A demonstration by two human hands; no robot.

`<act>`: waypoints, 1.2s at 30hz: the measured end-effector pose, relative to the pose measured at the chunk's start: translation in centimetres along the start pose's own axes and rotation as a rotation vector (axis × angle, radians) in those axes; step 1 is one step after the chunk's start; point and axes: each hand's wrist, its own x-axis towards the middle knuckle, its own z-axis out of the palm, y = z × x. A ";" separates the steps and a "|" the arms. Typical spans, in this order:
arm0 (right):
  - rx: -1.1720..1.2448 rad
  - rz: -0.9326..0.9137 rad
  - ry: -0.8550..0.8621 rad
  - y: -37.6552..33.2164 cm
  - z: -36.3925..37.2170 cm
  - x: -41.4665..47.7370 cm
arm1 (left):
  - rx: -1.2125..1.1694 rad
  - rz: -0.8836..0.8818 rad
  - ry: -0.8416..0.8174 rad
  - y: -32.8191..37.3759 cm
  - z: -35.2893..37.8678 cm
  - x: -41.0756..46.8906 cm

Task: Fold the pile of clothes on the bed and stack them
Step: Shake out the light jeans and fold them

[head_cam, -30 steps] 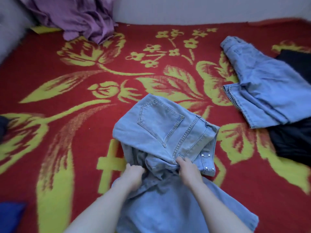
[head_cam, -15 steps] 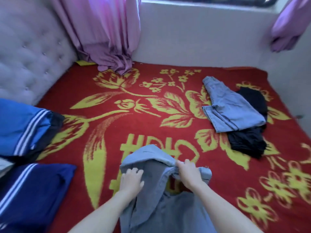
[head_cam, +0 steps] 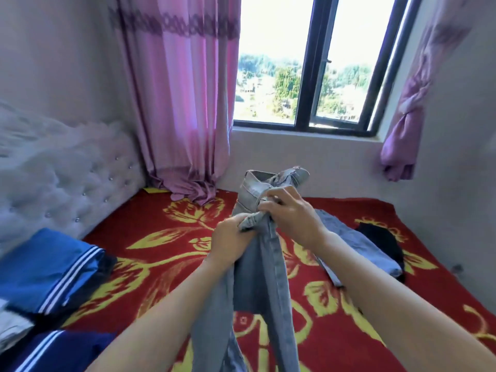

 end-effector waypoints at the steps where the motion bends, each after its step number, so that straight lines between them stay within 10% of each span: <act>1: 0.068 0.047 0.072 -0.2 -1.1 1.6 | -0.030 0.019 0.063 1.4 -0.9 0.9; 9: 0.794 0.856 0.554 -2.4 -7.8 7.9 | -0.181 0.014 0.287 6.4 -5.4 4.2; 15: 1.031 1.365 0.324 -0.8 -5.8 6.7 | -0.060 0.063 0.247 5.9 -4.3 3.1; 21: 1.053 1.671 0.555 0.2 -2.3 5.1 | 0.034 0.032 0.188 4.2 -2.3 1.5; 32: 0.921 1.499 0.541 1.8 -2.1 4.0 | -0.361 -0.012 -0.072 1.9 -4.4 0.2; 36: 0.794 1.428 0.517 5.7 -4.5 2.7 | -0.513 -0.184 0.219 -0.3 -9.2 0.6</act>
